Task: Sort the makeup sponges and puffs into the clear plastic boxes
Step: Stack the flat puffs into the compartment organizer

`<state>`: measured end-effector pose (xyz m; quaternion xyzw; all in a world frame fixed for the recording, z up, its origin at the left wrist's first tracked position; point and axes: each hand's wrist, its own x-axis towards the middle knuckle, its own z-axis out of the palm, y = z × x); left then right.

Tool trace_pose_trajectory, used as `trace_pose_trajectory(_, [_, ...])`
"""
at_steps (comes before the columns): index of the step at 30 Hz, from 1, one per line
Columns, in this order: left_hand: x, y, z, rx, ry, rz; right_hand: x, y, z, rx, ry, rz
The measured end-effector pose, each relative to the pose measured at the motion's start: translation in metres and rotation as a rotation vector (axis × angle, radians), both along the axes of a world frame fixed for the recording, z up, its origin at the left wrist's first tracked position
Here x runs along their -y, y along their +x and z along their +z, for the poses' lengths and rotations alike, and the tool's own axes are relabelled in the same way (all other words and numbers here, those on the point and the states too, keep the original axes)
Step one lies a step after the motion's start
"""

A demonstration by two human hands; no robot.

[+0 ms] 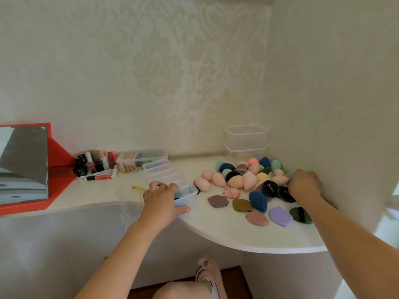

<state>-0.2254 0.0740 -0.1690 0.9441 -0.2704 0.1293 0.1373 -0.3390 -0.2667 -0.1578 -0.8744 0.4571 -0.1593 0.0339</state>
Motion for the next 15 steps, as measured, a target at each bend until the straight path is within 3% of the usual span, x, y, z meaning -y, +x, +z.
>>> trace_pose_trajectory(8, [0.001, -0.001, 0.002, 0.013, 0.021, 0.003, -0.019, 0.018, 0.032, 0.168, -0.132, 0.088])
trace_pose_trajectory(11, [0.001, -0.002, 0.002, 0.029, 0.02, 0.006, -0.045, 0.032, 0.051, 0.326, 0.064, 0.407])
trace_pose_trajectory(15, [0.001, -0.003, 0.002, 0.028, -0.009, -0.004, -0.11, 0.047, 0.069, 0.247, 0.177, 0.913])
